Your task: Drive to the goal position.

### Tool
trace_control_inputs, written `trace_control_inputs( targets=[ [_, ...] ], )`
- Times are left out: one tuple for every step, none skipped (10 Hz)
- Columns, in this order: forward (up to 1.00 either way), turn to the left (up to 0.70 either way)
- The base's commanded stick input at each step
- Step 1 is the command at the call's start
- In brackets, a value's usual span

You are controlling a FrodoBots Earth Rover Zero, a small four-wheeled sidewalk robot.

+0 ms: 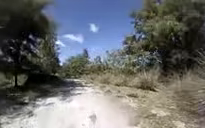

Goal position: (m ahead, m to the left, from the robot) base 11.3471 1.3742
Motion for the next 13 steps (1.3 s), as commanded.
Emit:
trace_control_inputs(
  targets=[
    [0.84,0.00],
    [0.84,0.00],
    [0.84,0.00],
    [0.84,0.00],
    [0.84,0.00],
    [0.84,0.00],
    [0.84,0.00],
    [0.84,0.00],
    [0.84,0.00],
    [0.84,0.00],
    [0.84,0.00],
    [0.84,0.00],
    [0.84,0.00]
  ],
)
